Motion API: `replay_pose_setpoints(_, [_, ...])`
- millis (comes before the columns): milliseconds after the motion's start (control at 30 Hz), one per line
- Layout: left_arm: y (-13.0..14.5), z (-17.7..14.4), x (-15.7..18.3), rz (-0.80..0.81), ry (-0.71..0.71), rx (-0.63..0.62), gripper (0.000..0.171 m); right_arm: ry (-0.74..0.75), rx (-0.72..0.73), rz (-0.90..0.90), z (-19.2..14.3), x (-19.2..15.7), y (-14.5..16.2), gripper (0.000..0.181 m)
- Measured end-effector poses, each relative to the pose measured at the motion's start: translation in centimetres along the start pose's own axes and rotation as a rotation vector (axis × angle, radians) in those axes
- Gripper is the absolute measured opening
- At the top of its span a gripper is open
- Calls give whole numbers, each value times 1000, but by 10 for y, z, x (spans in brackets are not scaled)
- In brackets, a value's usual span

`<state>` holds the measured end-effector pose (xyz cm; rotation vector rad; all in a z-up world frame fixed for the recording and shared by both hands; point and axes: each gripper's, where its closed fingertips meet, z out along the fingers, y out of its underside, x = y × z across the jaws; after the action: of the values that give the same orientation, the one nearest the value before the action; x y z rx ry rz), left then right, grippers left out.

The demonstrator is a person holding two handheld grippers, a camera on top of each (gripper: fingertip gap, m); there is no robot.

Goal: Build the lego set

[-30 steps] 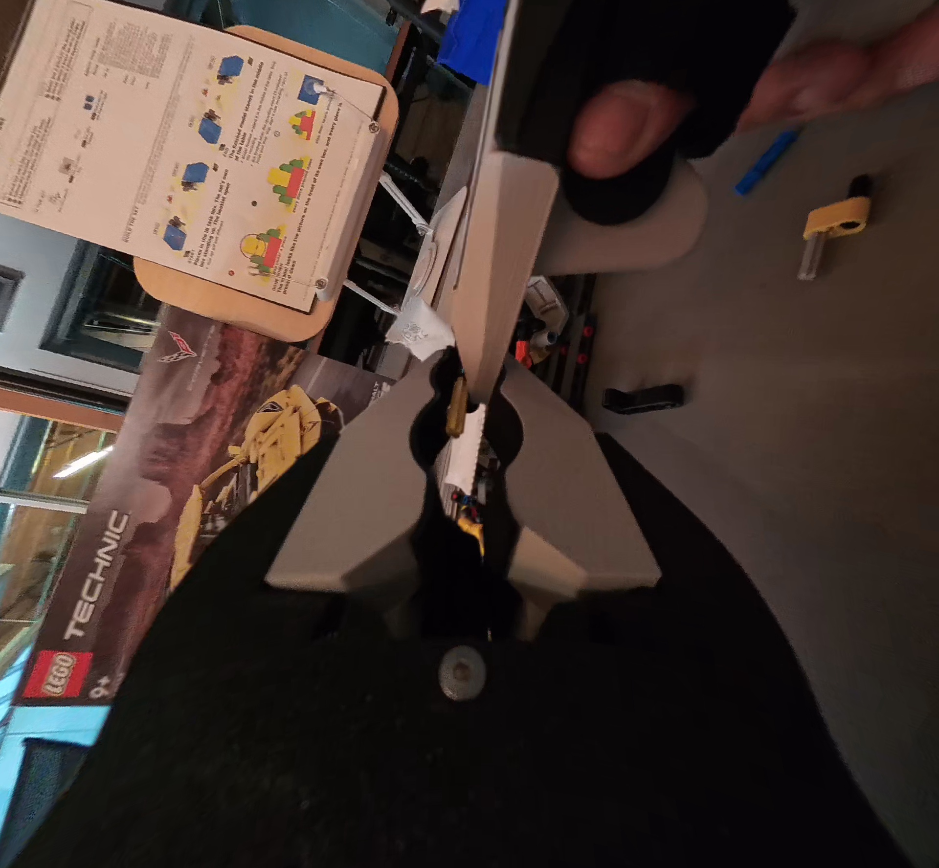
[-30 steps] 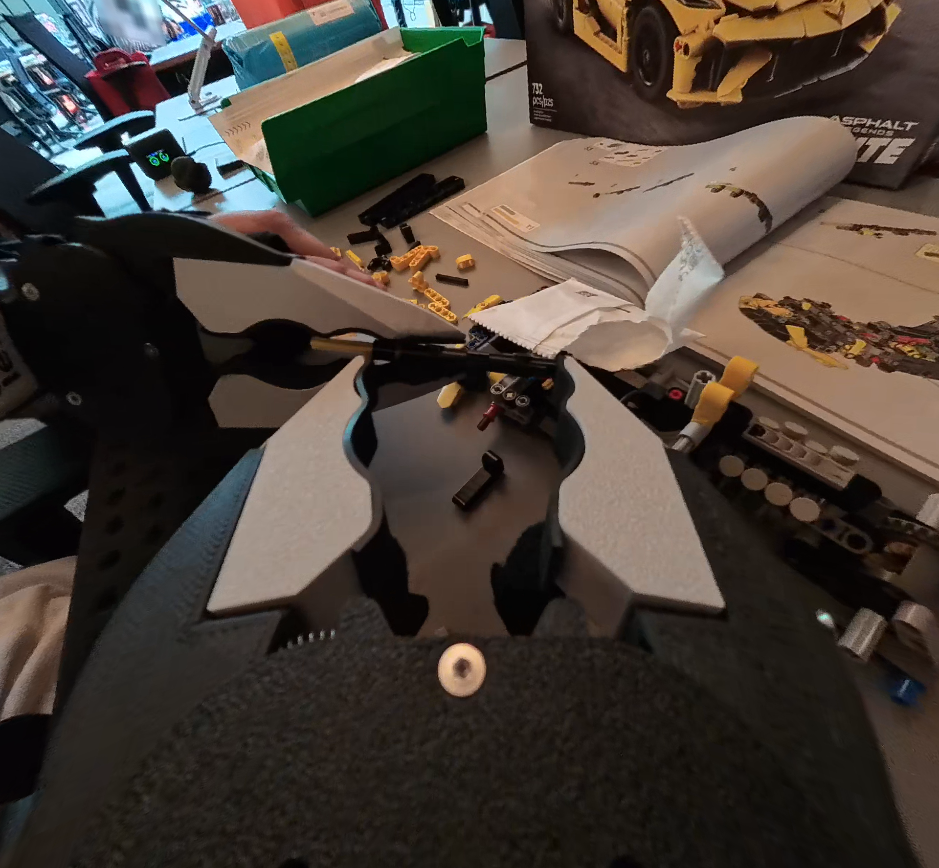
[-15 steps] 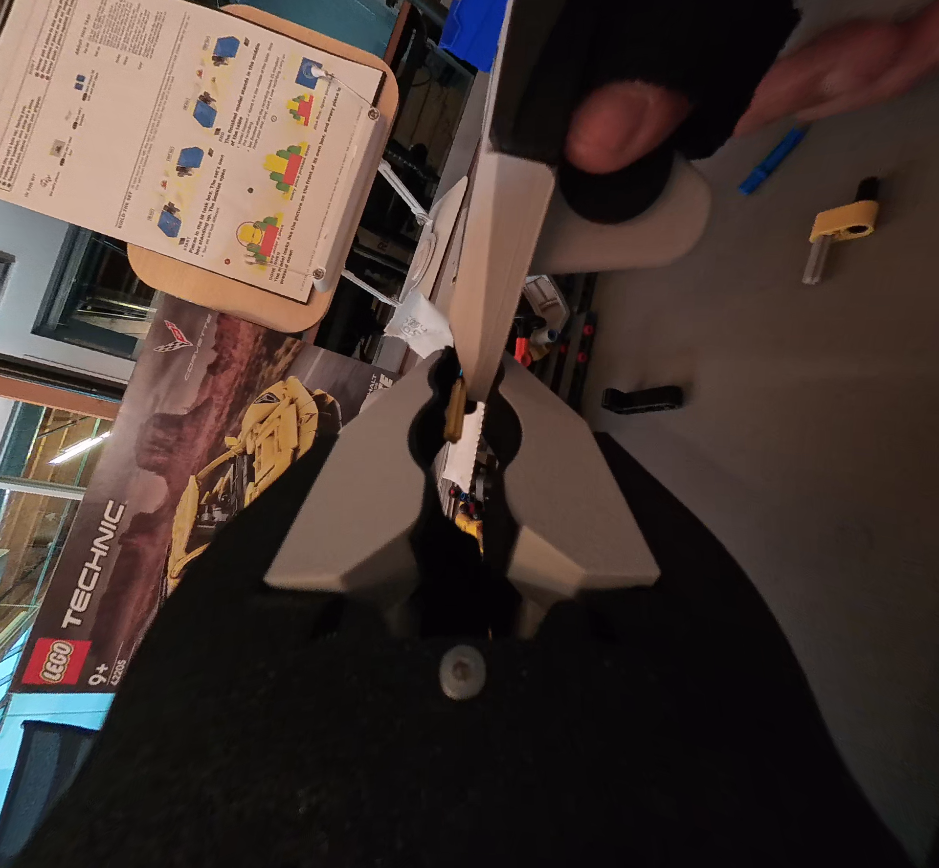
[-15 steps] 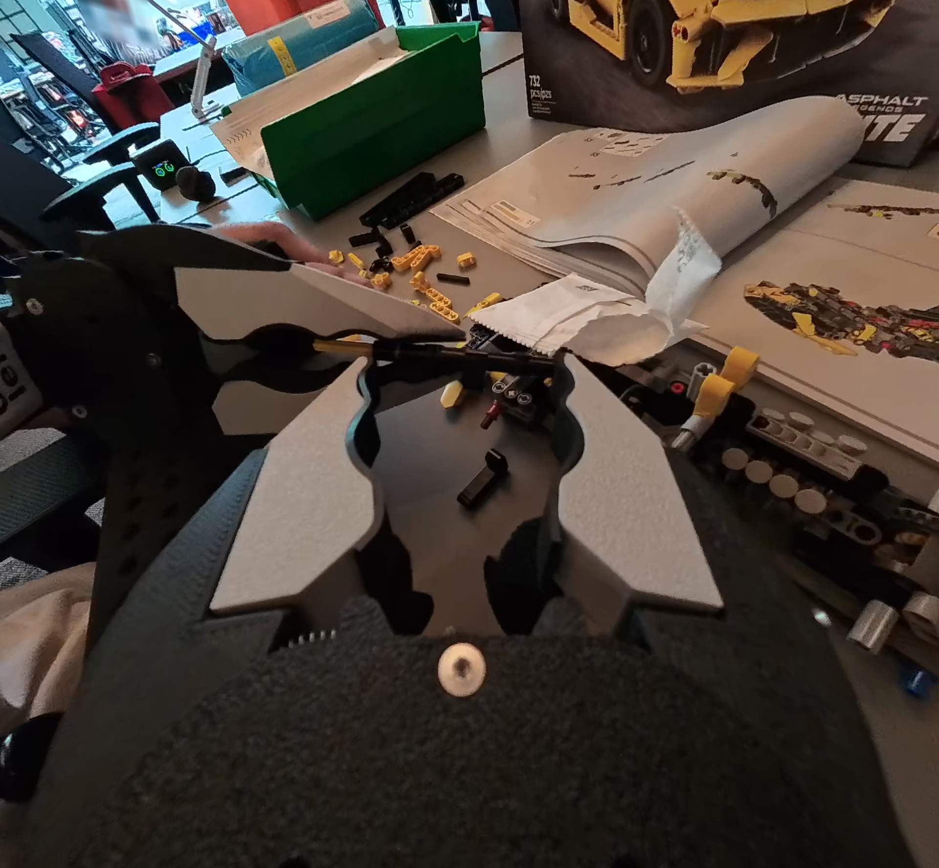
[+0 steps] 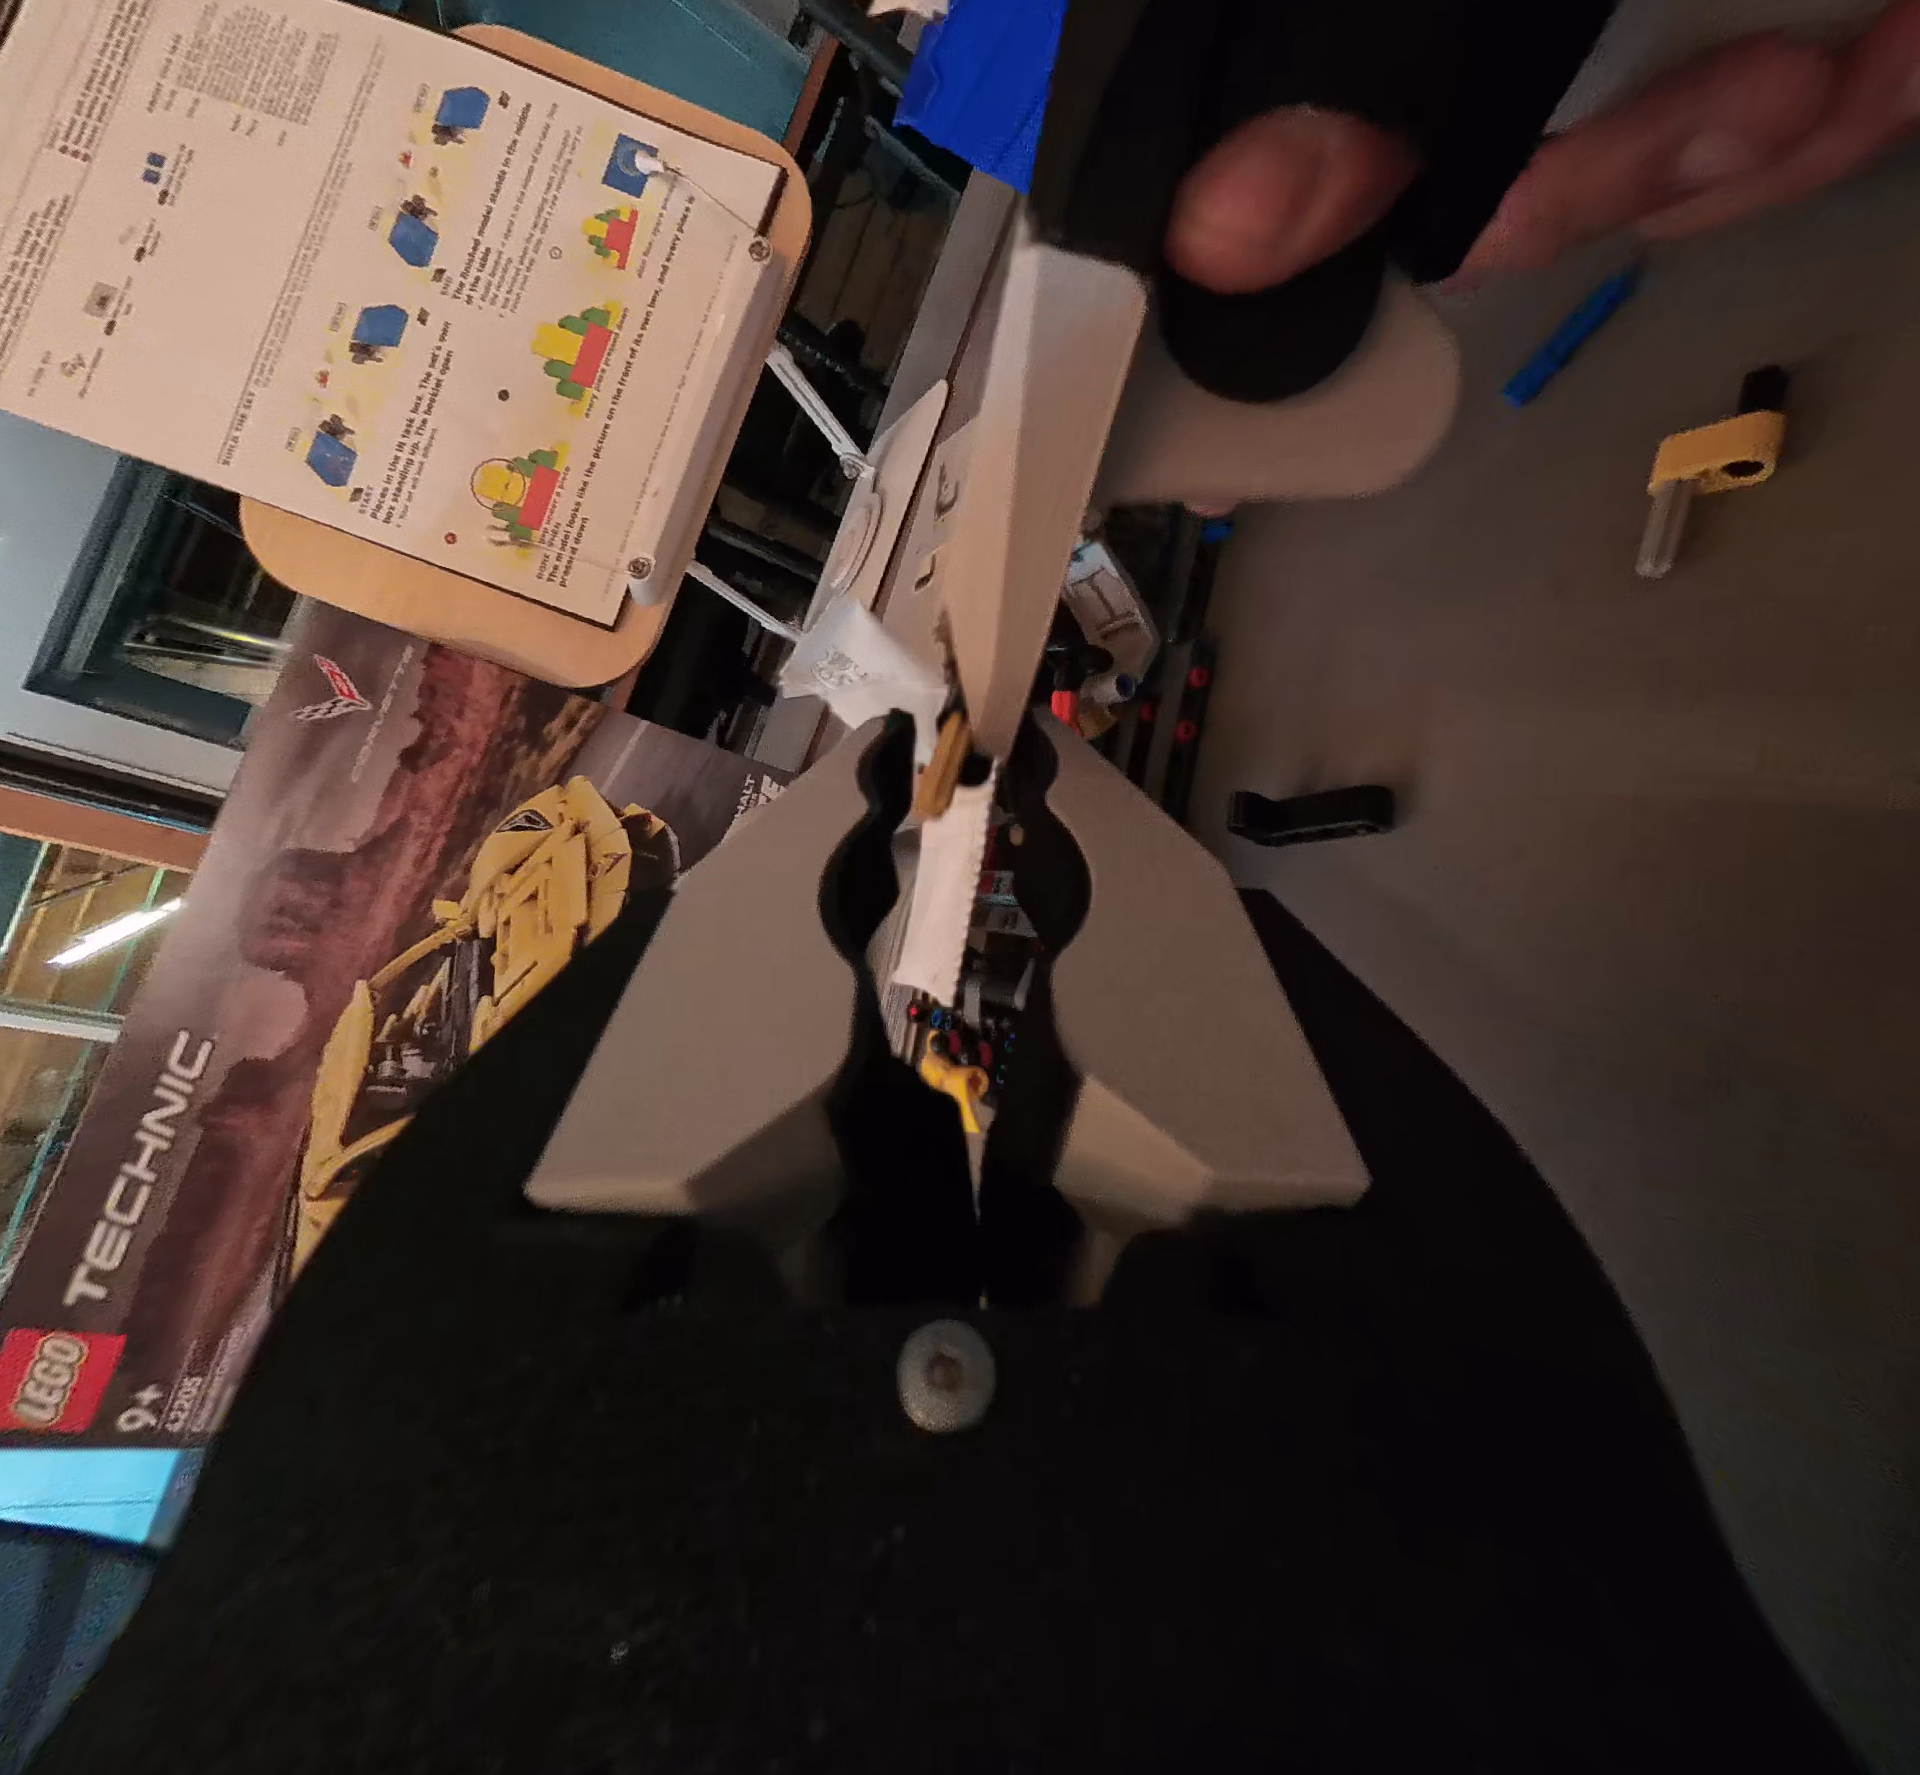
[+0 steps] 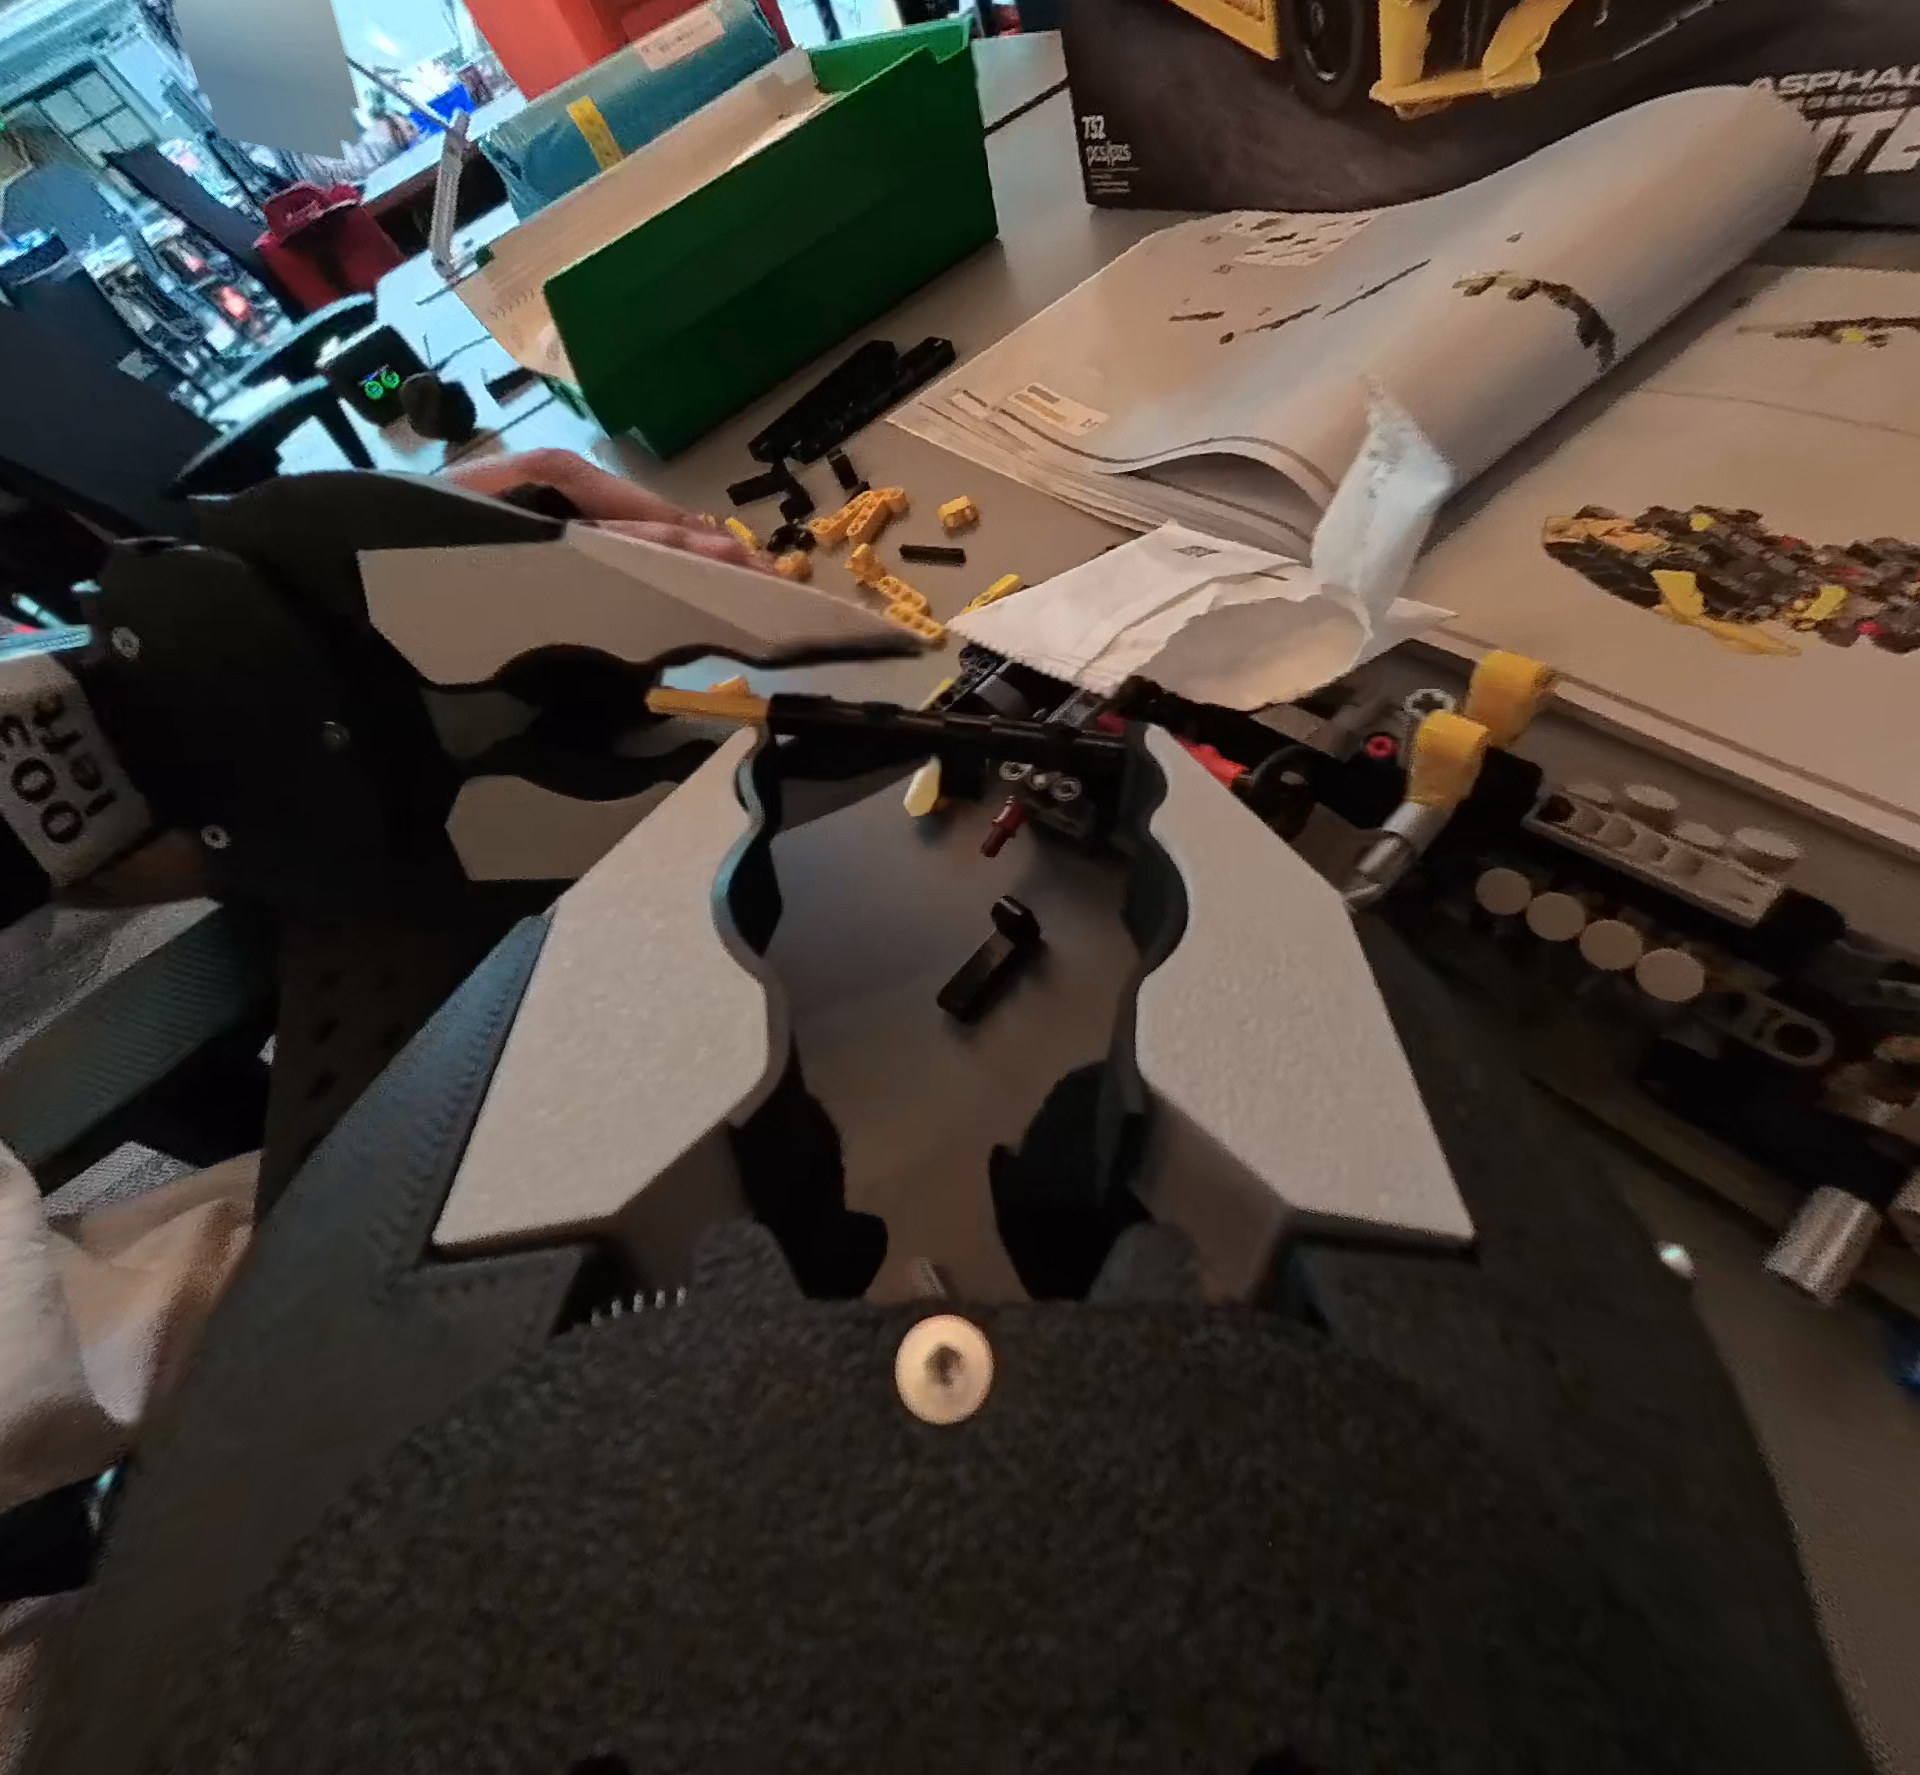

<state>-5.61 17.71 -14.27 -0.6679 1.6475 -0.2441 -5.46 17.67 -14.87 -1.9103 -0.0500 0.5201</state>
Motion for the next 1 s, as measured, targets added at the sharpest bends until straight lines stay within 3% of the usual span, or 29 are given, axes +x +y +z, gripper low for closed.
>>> replay_pose_setpoints(200, [-4, -7, 6, 89, -2, 47, 7, 51, 3, -75, -6, 8, -1, 65])
replay_pose_setpoints(600, [-2, -5, 9, 179, -25, 19, 5, 105, -35, -181, -8, 9, 1, 65])
replay_pose_setpoints(1000, [-14, -10, 4, 9, 32, 109, 5, -35, 10, -38, -11, 1, -3, 67])
